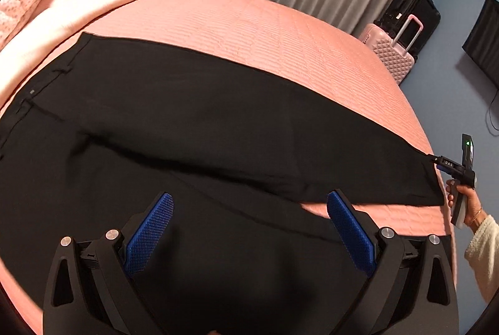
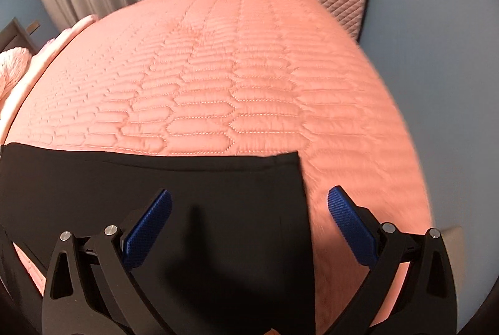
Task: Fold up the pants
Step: 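Reach the right tool to the trouser leg hem and close on it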
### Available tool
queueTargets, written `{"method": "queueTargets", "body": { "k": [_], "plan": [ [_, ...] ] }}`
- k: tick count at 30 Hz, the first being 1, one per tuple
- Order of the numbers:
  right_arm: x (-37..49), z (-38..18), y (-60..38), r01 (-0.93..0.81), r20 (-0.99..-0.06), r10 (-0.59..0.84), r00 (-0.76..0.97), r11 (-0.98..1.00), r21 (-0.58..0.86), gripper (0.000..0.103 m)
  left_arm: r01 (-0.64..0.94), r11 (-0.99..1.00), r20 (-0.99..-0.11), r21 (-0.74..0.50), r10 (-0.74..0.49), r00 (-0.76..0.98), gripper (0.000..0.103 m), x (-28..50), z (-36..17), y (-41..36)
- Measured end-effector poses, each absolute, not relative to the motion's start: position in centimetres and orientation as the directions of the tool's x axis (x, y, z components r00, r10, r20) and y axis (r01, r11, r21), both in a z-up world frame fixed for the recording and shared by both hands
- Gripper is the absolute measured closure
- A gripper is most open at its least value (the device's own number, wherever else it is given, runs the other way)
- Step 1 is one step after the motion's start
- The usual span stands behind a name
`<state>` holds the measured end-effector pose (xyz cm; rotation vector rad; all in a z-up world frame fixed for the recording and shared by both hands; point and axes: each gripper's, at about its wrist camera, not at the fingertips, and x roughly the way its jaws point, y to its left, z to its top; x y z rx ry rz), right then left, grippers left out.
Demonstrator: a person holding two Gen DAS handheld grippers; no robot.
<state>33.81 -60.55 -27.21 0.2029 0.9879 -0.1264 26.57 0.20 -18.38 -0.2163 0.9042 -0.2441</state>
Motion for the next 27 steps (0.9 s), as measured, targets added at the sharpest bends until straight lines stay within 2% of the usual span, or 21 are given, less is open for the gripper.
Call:
{"method": "queueTargets", "body": {
  "k": [5,12,14,15,16,19,22,25,27],
  "plan": [
    [34.8,-28.8,-60.7,0.134,-0.852,0.003,0.523,0.987,0.086,0.005,0.188,0.95,-0.726,-0.251,-0.313,0.612,0.005,28.1,-18.8,-0.3],
    [34.9,-29.1,-60.4,0.127,-0.864,-0.021,0.504,0.991,0.05,0.005,0.229,0.947,-0.754,-0.223,-0.317,0.576,0.005,32.3,-18.3,3.7],
    [34.8,-28.7,-60.1,0.145,-0.854,-0.05,0.519,0.989,0.031,0.015,0.208,0.95,-0.756,-0.232,-0.311,0.576,0.005,34.8,-18.0,6.9],
    [34.8,-28.5,-59.9,0.137,-0.847,-0.05,0.529,0.99,0.027,0.03,0.174,0.958,-0.763,-0.229,-0.288,0.579,0.005,36.3,-17.8,8.7],
    [34.6,-28.3,-59.9,0.144,-0.842,-0.054,0.537,0.989,0.028,0.038,0.15,0.963,-0.767,-0.223,-0.268,0.583,0.005,37.6,-17.7,10.1],
    [34.5,-28.1,-60.2,0.155,-0.839,-0.044,0.542,0.987,0.049,0.054,0.049,0.981,-0.76,-0.189,-0.178,0.625,0.005,42.5,-17.4,16.2],
    [34.7,-28.0,-60.0,0.163,-0.841,-0.047,0.54,0.985,0.05,0.057,-0.077,0.987,-0.756,-0.144,-0.06,0.652,0.006,48.1,-17.8,22.6],
    [34.7,-28.1,-59.8,0.183,-0.836,-0.057,0.546,0.982,0.052,0.057,-0.138,0.954,-0.763,-0.268,-0.122,0.635,0.006,52.8,-19.3,27.2],
    [34.6,-28.2,-59.8,0.196,-0.832,-0.059,0.552,0.979,0.061,0.057,-0.191,0.939,-0.793,-0.286,-0.12,0.597,0.007,54.8,-21.0,28.6]
  ]
}}
